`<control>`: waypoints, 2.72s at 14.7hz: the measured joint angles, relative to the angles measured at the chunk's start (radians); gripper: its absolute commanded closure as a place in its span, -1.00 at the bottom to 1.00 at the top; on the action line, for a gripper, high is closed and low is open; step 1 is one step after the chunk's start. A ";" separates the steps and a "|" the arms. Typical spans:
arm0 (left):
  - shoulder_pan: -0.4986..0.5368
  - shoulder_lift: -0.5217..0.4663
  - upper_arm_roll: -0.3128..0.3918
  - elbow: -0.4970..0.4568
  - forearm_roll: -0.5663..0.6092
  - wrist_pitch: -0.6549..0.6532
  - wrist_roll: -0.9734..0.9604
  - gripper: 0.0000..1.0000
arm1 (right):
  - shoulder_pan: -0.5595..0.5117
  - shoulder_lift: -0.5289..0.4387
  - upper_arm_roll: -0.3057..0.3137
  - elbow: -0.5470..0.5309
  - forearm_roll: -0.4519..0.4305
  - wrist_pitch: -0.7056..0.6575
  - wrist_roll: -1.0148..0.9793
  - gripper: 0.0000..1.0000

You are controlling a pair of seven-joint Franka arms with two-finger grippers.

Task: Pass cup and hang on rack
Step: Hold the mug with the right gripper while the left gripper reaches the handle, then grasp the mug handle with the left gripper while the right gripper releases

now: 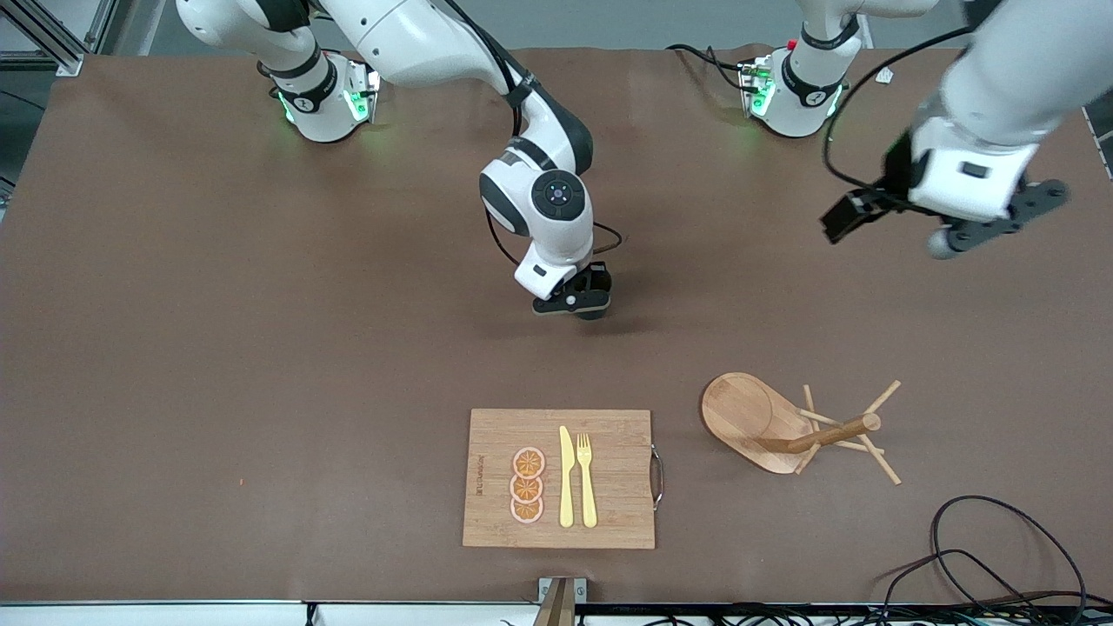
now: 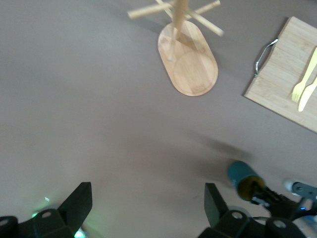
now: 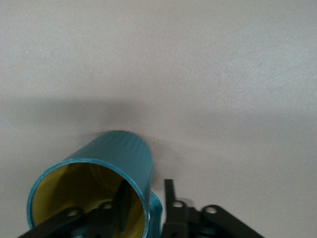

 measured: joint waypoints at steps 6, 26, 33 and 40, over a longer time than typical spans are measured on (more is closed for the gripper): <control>-0.147 0.081 -0.005 0.000 0.009 0.046 -0.397 -1.00 | -0.030 -0.064 -0.010 0.064 0.007 -0.169 -0.021 -1.00; -0.726 0.596 -0.009 0.138 0.538 0.192 -1.253 -1.00 | -0.793 -0.568 -0.038 -0.155 -0.104 -0.620 -0.687 -1.00; -0.782 0.788 -0.007 0.161 0.684 0.282 -1.456 -0.99 | -0.863 -0.618 -0.037 -0.116 -0.111 -0.652 -0.710 -1.00; -0.783 0.883 -0.006 0.167 0.772 0.291 -1.475 -0.89 | -0.863 -0.605 -0.035 0.026 -0.113 -0.709 -0.710 -1.00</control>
